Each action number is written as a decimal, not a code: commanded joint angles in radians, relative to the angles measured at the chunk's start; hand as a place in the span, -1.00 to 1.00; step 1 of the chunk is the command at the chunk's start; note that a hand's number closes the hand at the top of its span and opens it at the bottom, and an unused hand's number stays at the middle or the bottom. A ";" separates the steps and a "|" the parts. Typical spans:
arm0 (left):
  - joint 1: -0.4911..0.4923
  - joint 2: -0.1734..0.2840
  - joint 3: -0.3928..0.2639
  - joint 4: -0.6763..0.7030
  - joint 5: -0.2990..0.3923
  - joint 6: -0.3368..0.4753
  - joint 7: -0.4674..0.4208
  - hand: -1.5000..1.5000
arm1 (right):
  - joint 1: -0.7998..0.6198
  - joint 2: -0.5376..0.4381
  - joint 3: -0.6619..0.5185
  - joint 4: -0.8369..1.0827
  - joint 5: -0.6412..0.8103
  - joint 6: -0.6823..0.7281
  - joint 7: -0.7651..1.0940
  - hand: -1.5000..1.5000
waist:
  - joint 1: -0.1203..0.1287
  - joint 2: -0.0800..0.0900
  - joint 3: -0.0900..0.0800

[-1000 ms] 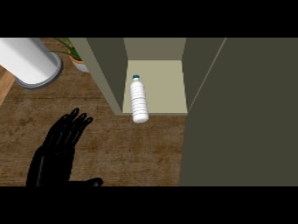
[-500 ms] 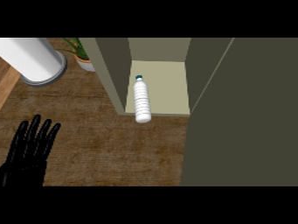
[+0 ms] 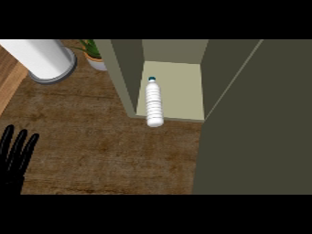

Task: Pick up the bottled water, place it into the cabinet and close the cabinet

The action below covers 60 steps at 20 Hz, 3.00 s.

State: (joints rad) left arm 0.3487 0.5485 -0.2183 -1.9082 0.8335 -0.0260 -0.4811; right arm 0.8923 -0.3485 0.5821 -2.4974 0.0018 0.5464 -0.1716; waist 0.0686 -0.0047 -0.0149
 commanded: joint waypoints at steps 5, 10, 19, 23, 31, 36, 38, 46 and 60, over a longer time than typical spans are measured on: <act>0.025 0.069 0.061 -0.023 0.052 -0.087 0.014 -1.00 | -0.110 -0.004 0.236 -0.074 0.038 0.028 0.143 1.00 | 0.063 0.017 -0.001; 0.048 0.087 0.057 -0.022 0.067 -0.146 0.014 -1.00 | -0.187 0.002 0.211 -0.030 0.019 -0.005 0.185 1.00 | 0.111 0.028 -0.003; 0.024 0.119 0.085 -0.006 0.087 -0.186 0.027 -1.00 | -0.352 -0.051 0.147 -0.020 0.034 0.023 0.226 1.00 | 0.166 0.040 -0.013; 0.017 0.135 0.086 -0.017 0.085 -0.204 0.033 -1.00 | -0.437 -0.096 0.092 -0.022 0.038 0.051 0.218 1.00 | 0.204 0.037 -0.016; 0.014 0.147 0.105 0.004 0.103 -0.214 0.043 -1.00 | -0.560 -0.073 0.100 0.005 0.008 0.025 0.292 1.00 | 0.185 0.038 -0.017; 0.007 0.158 0.118 0.012 0.112 -0.221 0.048 -1.00 | -0.624 -0.059 0.101 0.024 -0.011 0.022 0.327 1.00 | 0.180 0.040 -0.017; 0.002 0.160 0.124 0.016 0.120 -0.230 0.048 -1.00 | -0.640 -0.047 0.104 0.040 -0.021 0.016 0.343 1.00 | 0.172 0.041 -0.016; -0.007 0.166 0.141 0.022 0.125 -0.239 0.043 -1.00 | -0.628 -0.006 0.136 0.098 -0.135 0.023 0.353 1.00 | 0.196 0.069 -0.013; -0.013 0.183 0.154 0.041 0.139 -0.269 0.053 -1.00 | -0.785 0.066 -0.001 0.199 -0.224 -0.044 0.436 1.00 | 0.202 0.063 -0.010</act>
State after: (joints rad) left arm 0.3342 0.7261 -0.0637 -1.8759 0.9705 -0.2890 -0.4351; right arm 0.1944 -0.3421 0.5781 -2.3412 -0.2425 0.5704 0.1792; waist 0.2775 0.0652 -0.0261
